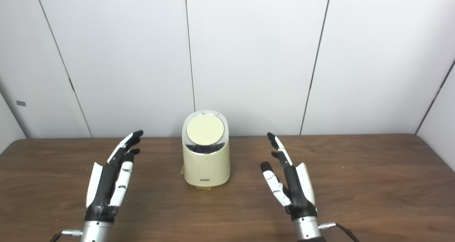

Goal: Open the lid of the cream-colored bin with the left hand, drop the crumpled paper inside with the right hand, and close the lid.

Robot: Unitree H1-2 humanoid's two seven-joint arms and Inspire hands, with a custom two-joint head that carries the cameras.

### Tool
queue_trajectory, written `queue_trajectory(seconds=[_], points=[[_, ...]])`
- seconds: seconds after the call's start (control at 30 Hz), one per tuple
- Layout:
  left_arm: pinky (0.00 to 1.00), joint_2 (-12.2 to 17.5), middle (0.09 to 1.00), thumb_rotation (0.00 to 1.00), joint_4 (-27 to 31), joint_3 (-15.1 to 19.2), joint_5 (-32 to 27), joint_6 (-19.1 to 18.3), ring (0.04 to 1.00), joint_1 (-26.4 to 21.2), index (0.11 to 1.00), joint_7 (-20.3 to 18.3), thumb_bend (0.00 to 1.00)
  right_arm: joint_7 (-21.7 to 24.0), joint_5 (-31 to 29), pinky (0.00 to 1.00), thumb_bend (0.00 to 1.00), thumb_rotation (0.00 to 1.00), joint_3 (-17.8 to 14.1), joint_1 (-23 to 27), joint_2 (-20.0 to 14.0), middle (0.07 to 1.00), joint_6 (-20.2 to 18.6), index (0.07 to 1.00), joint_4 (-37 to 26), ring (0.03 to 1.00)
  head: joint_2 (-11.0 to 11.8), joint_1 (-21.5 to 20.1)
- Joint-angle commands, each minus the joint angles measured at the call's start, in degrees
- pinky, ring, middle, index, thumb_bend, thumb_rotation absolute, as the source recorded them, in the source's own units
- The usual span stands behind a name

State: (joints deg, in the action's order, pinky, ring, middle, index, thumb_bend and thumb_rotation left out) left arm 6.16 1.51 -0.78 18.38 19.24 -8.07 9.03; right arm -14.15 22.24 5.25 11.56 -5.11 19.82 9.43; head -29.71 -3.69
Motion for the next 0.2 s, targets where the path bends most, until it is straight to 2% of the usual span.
queue_trajectory(seconds=[0.0,0.17], points=[[0.79,-0.4,0.885,1.0,0.73,0.48,0.84,1.54,0.866,-0.85,0.88,1.39,0.2,-0.4,-0.04,0.83,0.23,0.94,0.02,-3.21,0.66,0.925,0.71,0.914,0.03,0.91,-0.05,-0.01],[0.78,-0.96,0.884,1.0,-0.78,0.53,0.9,3.02,0.865,0.66,0.879,2.0,0.18,0.37,0.5,0.83,0.22,0.96,-0.05,-4.39,0.21,0.922,-0.14,0.906,-2.05,0.908,-0.3,0.34]])
